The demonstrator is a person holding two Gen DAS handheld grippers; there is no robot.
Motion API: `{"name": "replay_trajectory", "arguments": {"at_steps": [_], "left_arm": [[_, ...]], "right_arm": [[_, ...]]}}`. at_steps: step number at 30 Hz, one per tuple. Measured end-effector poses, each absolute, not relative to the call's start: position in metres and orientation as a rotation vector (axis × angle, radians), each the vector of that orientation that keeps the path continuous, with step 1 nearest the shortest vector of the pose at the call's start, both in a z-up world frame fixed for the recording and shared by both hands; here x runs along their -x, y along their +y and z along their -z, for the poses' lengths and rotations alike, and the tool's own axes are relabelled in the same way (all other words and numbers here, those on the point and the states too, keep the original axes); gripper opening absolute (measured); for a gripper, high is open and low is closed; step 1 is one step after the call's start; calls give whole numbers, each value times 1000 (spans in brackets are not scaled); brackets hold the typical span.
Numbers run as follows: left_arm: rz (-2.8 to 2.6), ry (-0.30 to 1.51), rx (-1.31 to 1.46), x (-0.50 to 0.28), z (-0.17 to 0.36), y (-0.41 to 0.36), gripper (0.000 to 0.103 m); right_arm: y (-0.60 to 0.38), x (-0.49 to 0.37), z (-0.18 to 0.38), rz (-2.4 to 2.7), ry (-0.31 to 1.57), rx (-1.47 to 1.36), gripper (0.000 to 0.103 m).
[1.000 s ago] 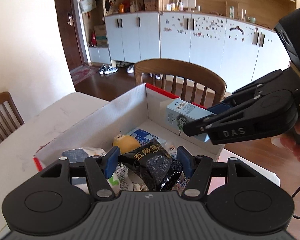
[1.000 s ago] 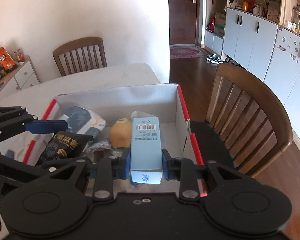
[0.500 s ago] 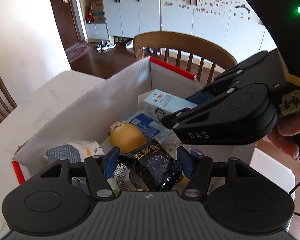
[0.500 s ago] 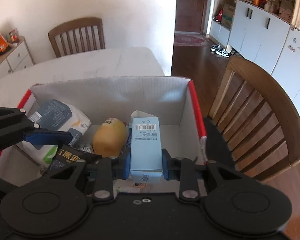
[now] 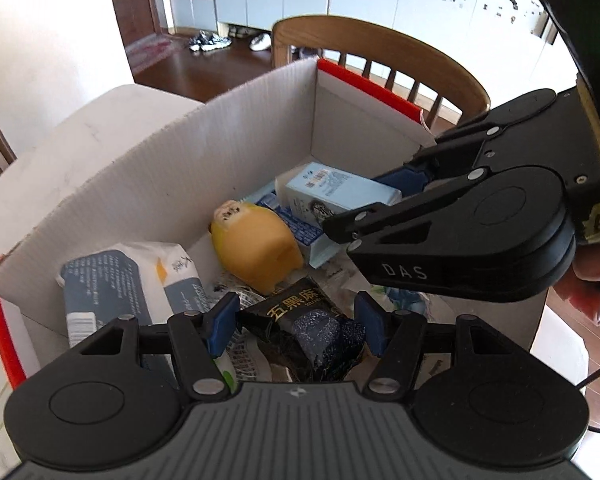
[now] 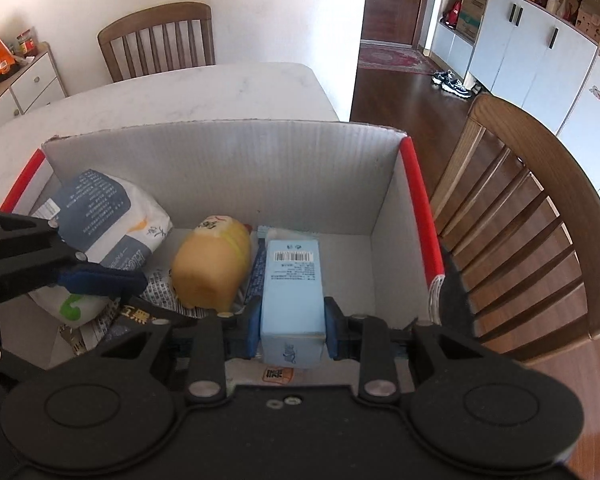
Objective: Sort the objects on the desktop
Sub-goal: 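Open right tool to drop carton while left tool releases black bag in box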
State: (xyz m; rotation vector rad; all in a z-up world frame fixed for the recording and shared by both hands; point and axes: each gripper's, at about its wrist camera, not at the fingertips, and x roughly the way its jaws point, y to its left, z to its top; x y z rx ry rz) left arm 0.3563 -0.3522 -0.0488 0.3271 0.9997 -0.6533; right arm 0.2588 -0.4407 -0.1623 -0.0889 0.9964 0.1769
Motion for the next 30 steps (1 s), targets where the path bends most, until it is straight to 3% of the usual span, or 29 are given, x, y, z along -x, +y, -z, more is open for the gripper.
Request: {"name": "replay_trajectory", "arguments": {"at_steps": [4, 6, 8, 14, 26, 28, 30], "left_arm": [[655, 1006, -327, -356, 47, -352, 66], [662, 998, -343, -355, 47, -350, 76], [662, 995, -362, -352, 48, -350, 78], [653, 997, -325, -346, 43, -343, 79], [650, 973, -231, -334, 28, -325, 83], [653, 957, -244, -331, 26, -324, 88], [662, 946, -238, -329, 24, -322, 102]], "right_arm": [[-440, -258, 161, -174, 996, 99, 30], [-441, -256, 159, -178, 995, 100, 33], [-438, -258, 156, -181, 988, 109, 34], [-440, -253, 146, -188, 964, 98, 40], [-448, -232, 128, -224, 936, 71, 44], [-450, -229, 125, -226, 930, 67, 44], [-450, -225, 122, -229, 924, 61, 46]]}}
